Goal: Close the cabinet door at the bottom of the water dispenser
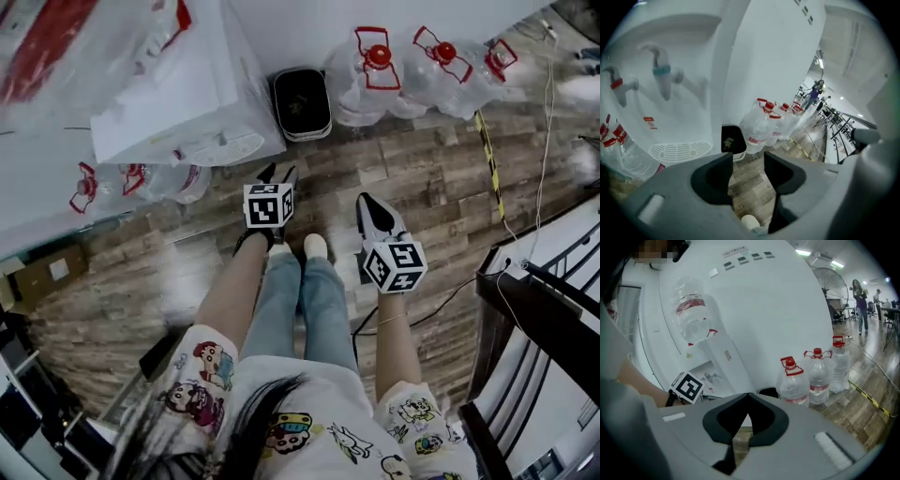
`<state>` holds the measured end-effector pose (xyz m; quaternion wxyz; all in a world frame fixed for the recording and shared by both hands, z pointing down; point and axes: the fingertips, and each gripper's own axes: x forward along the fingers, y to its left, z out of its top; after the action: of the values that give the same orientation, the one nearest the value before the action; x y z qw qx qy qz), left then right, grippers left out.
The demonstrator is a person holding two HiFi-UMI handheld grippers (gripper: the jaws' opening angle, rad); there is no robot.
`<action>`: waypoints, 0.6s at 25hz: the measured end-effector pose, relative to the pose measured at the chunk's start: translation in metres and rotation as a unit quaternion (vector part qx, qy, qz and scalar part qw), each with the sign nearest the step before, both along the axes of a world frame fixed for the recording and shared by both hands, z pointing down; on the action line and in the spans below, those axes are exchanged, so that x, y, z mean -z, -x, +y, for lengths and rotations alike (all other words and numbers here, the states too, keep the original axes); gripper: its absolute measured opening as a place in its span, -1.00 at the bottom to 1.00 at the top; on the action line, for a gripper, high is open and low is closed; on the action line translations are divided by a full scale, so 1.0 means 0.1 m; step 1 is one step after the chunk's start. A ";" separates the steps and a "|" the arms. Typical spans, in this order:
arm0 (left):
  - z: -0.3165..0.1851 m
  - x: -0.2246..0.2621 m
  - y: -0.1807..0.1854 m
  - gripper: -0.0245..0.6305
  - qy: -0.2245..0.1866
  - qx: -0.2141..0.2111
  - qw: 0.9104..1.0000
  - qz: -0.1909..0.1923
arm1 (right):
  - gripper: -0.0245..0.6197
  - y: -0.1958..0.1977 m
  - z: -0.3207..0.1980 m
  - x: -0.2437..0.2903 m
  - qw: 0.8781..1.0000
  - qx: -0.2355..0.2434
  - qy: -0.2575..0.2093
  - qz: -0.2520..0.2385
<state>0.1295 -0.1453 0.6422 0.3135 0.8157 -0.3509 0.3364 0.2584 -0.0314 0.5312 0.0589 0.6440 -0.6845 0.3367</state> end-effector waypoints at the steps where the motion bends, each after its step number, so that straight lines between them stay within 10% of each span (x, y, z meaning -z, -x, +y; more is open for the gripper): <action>1: 0.06 0.14 0.04 -0.30 -0.002 0.000 1.000 0.005 | -0.89 0.05 0.04 0.15 1.000 0.002 -0.005 0.001; 15: 0.50 2.15 0.58 -0.30 -0.099 0.016 0.989 0.111 | -0.89 0.44 -0.05 2.08 0.988 0.069 -0.127 0.056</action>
<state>0.0716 -0.0955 0.4273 0.2735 0.8693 -0.3588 0.2020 0.2142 -0.0363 0.3228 0.0376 0.6153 -0.7601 0.2053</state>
